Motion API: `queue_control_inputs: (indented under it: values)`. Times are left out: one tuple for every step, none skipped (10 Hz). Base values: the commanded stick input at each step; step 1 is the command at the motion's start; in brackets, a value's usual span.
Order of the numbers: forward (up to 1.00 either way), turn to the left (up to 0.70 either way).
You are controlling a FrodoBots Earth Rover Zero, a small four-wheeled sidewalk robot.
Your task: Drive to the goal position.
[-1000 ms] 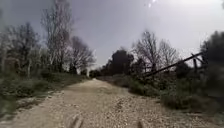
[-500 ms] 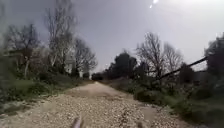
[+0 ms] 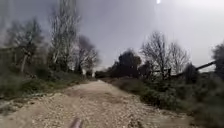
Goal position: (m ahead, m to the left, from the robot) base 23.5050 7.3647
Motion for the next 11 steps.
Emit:
queue_control_inputs:
  values:
    - [0.70, 0.00]
    - [0.70, 0.00]
    - [0.70, 0.00]
    - [0.70, 0.00]
    - [0.70, 0.00]
    - [0.70, 0.03]
    - [0.70, 0.09]
    - [0.70, 0.29]
    - [0.70, 0.24]
    - [0.70, 0.00]
    - [0.70, 0.00]
